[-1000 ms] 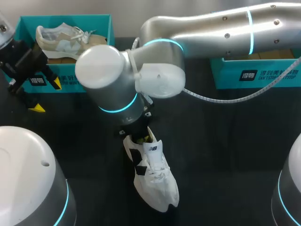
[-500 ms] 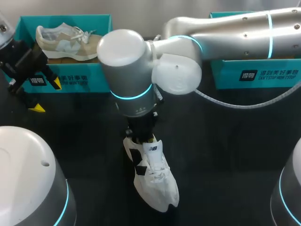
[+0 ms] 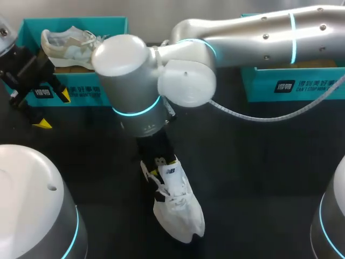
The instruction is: Take the shoe out of the shoebox, open the shoe tongue, remove and reinsert the insole, then place the shoe into the shoebox
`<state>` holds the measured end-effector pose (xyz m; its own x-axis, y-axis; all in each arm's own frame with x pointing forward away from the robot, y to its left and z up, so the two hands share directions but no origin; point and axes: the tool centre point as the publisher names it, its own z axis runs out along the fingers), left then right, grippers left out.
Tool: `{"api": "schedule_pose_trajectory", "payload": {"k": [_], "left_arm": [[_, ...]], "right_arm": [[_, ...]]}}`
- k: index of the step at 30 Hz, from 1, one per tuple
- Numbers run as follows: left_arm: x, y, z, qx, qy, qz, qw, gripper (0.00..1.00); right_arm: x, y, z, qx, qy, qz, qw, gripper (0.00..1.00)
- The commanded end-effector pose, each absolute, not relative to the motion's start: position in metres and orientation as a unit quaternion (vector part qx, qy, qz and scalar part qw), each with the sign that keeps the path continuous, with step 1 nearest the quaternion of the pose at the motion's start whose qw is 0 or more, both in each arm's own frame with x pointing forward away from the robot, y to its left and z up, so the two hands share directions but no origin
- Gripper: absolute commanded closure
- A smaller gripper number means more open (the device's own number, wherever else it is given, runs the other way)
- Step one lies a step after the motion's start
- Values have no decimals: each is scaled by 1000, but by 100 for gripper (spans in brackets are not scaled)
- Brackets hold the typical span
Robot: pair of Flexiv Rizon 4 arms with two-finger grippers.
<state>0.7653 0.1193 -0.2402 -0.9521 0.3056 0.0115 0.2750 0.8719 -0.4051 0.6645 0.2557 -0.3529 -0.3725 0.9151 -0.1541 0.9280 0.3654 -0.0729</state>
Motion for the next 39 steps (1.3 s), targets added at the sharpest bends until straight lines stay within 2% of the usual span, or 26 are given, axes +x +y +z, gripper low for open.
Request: {"api": "schedule_pose_trajectory", "payload": {"k": [1,3,4,19,28,39], "left_arm": [[764,120,-240,-150,-967,203,37,0],[764,120,-240,-150,-967,203,37,0],[764,120,-240,-150,-967,203,37,0],[764,120,-240,-150,-967,203,37,0],[764,120,-240,-150,-967,203,37,0],[764,120,-240,-150,-967,203,37,0]], "right_arm": [[662,262,-358,556,826,-83,54,16],[662,262,-359,555,826,-84,54,1],[662,262,-359,554,826,-85,54,0],[655,245,-346,576,810,-88,69,0],[635,243,-339,588,800,-104,58,0],[594,246,-307,610,781,-120,57,0]]}}
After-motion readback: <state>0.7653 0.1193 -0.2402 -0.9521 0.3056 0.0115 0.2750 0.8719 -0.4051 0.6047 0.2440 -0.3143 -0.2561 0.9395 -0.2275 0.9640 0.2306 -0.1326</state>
